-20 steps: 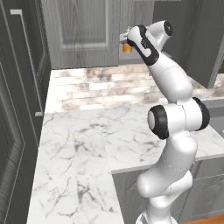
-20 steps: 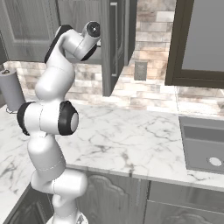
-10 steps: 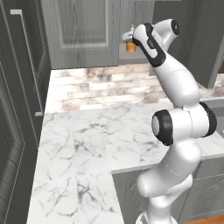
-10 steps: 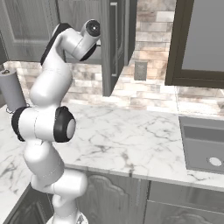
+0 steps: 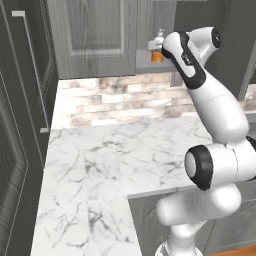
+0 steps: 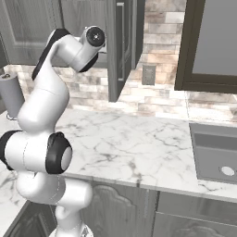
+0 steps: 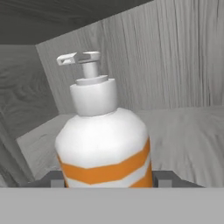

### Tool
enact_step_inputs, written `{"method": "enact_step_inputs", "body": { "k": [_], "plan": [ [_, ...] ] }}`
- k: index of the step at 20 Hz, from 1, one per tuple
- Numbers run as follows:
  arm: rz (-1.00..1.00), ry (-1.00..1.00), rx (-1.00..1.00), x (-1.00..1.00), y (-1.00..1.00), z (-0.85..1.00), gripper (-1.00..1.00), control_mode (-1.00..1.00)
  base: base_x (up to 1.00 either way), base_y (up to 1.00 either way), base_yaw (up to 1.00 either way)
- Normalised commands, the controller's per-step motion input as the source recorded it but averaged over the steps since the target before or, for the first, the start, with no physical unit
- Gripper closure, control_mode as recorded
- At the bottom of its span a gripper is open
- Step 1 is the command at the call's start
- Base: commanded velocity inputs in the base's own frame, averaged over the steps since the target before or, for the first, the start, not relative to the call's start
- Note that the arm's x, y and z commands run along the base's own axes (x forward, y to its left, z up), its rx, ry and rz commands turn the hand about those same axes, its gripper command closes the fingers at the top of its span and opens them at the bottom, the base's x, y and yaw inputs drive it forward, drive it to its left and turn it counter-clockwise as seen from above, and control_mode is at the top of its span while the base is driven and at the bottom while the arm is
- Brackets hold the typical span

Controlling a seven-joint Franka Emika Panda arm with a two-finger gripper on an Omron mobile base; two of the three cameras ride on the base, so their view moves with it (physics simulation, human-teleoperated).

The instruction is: Open the cabinet. Pick the soap dispenser and place it next to the sink. Then close the cabinet.

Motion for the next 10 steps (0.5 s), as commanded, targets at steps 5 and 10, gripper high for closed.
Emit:
{"method": "enact_step_inputs", "body": {
  "k": [5,10],
  "plan": [
    [0.00,0.00,0.00,-0.52,0.00,0.08,1.00,-1.00,0.00,0.00,0.00],
    [0.00,0.00,0.00,-0.69,0.00,0.32,1.00,-1.00,0.00,0.00,0.00]
  ]
}}
